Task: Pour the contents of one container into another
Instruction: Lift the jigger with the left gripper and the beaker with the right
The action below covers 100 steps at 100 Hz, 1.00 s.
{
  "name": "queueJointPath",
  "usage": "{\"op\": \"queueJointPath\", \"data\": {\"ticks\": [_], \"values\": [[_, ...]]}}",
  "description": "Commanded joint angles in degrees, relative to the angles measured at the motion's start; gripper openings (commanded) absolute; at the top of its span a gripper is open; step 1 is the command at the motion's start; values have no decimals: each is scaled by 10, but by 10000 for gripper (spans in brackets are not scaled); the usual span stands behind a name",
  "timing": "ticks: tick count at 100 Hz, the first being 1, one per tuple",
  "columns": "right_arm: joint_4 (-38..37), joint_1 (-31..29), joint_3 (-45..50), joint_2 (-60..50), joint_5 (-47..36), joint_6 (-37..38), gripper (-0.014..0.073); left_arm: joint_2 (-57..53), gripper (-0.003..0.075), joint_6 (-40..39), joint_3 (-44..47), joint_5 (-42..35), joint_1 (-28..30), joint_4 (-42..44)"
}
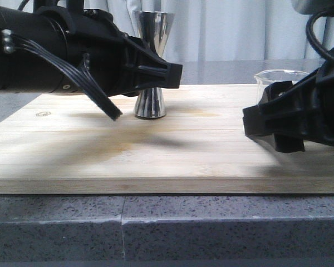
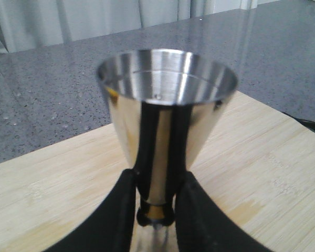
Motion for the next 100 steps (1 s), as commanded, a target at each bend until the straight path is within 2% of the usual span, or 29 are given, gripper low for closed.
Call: {"op": "queueJointPath", "data": {"ticks": [1,41,59,72,100], "values": [[-12,1,-11,-4,-18,-4,407,-19,-18,-5,-16,-48,-4,6],[-12,1,-11,-4,-27,-4,407,-20,-19,-6,-16,-87,-4,12],[-12,1,-11,-2,-35,1,407,-41,-19,-47,-16,-89,-4,37],[-12,1,-11,6,-46,2,407,-55,-19,-48,-16,-89,-4,49],[-31,1,-11,34,-66,45,405,-59,-19,-48,-16,-79,-4,50]]}}
